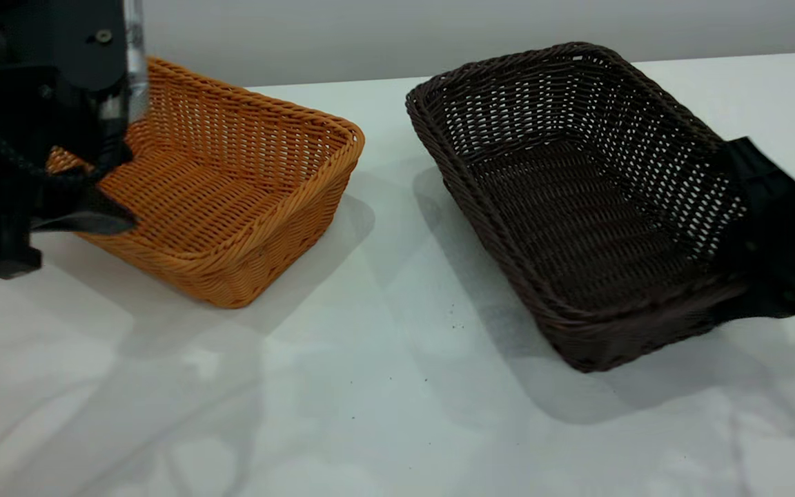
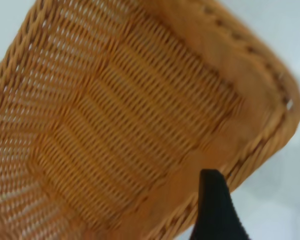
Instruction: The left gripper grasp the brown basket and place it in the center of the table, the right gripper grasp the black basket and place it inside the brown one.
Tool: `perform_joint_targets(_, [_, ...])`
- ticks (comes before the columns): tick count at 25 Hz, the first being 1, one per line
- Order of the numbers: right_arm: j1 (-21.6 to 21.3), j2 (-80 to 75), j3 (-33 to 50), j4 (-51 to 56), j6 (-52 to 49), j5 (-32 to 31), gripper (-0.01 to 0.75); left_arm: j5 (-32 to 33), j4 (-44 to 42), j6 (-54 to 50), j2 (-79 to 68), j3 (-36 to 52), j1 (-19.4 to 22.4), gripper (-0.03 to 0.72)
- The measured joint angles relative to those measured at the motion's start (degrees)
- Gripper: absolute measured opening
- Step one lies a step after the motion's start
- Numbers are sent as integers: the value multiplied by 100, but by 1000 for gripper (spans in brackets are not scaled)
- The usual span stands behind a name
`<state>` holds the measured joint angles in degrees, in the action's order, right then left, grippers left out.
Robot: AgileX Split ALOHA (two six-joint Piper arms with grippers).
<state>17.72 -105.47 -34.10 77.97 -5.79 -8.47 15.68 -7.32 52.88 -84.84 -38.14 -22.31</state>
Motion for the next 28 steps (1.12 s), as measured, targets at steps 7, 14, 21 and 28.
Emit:
perform_joint_targets(7, [-760, 0, 0, -187, 1053, -416, 132, 277, -1196, -742, -429, -6, 446, 384])
perform_joint_targets(14, [-859, 0, 0, -187, 1441, -466, 132, 494, -1751, -754, -959, -401, 446, 384])
perform_joint_targets(21, [-859, 0, -5, -181, 1633, -471, 132, 710, -1776, -758, -1436, -865, 446, 384])
perform_joint_targets(28, [-859, 0, -5, -181, 1633, -484, 132, 742, -2097, -725, -1504, -859, 446, 384])
